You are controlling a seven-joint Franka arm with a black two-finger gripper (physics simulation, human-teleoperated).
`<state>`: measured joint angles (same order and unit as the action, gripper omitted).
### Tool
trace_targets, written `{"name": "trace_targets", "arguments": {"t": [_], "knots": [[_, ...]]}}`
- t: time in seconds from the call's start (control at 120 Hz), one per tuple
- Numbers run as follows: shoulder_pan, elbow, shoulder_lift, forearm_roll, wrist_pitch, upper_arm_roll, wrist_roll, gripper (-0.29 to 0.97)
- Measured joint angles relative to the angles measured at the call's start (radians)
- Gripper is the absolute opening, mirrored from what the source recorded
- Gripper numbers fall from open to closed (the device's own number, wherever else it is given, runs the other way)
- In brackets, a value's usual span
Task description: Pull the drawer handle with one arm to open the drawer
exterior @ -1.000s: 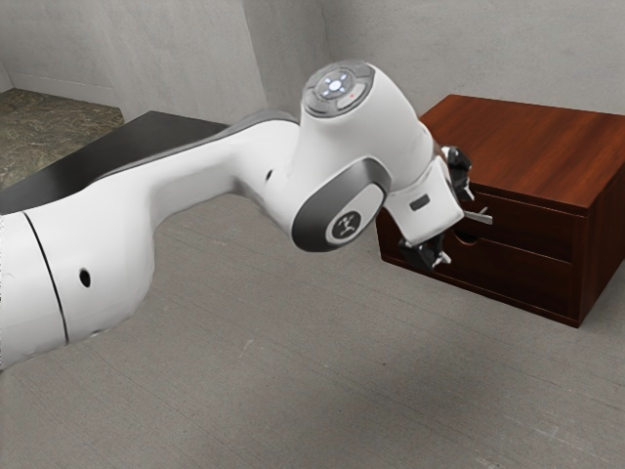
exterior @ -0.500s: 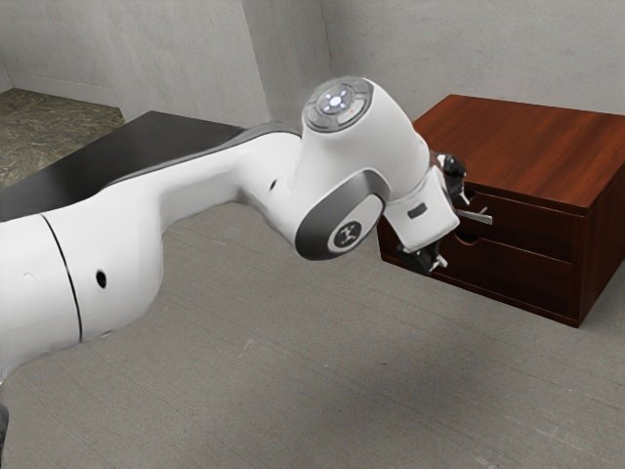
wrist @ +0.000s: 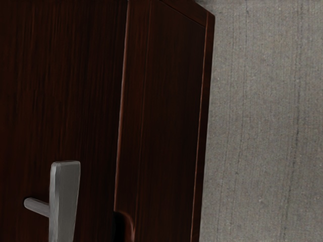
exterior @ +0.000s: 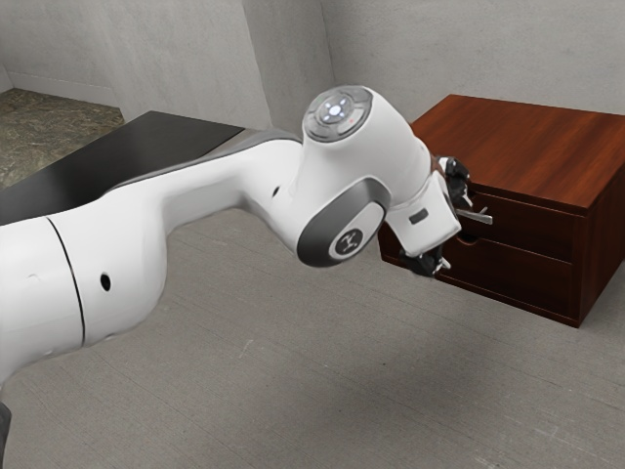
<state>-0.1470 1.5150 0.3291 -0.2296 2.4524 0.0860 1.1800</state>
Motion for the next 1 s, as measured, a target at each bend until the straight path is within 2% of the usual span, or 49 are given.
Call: {"name": "trace_targets", "arguments": {"t": [0.483, 1.0], "knots": [[0.015, -0.014, 0.056, 0.001, 0.05, -0.011, 0.001, 0.68], [0.015, 0.006, 0.053, -0.002, 0.057, -0.011, 0.002, 0.68]]}}
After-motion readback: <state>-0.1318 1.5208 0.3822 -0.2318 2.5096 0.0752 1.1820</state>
